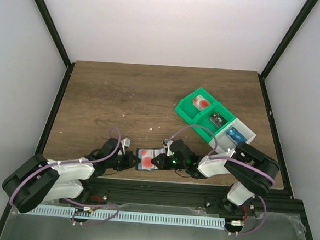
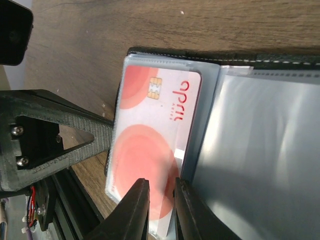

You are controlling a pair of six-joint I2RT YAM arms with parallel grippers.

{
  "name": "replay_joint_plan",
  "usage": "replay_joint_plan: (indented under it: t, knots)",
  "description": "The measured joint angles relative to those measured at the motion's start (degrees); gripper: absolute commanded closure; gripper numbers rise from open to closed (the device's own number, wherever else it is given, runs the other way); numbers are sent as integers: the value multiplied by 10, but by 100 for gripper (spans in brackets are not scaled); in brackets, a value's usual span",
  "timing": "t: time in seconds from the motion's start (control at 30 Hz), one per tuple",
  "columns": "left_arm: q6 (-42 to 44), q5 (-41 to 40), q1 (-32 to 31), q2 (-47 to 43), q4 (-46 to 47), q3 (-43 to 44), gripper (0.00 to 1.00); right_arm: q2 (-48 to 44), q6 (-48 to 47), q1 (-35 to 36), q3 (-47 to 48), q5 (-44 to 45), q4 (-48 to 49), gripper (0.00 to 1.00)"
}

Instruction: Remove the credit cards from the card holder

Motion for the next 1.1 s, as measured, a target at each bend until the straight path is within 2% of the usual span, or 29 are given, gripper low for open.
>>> replay_joint_plan:
  t: [0.37, 0.9, 1.0, 1.1]
  knots:
    - [0, 0, -1, 5, 6, 0, 99, 9, -1, -4, 4, 6, -12, 82]
    - [-15, -8, -10, -63, -96, 29, 76, 15, -1, -8, 4, -4, 0, 83]
    - [-19, -17, -10, -73, -106, 30, 78, 15, 0, -9, 4, -4, 2, 83]
    - [-23, -15, -11, -74, -99, 30, 92, 15, 0, -9, 4, -4, 2, 83]
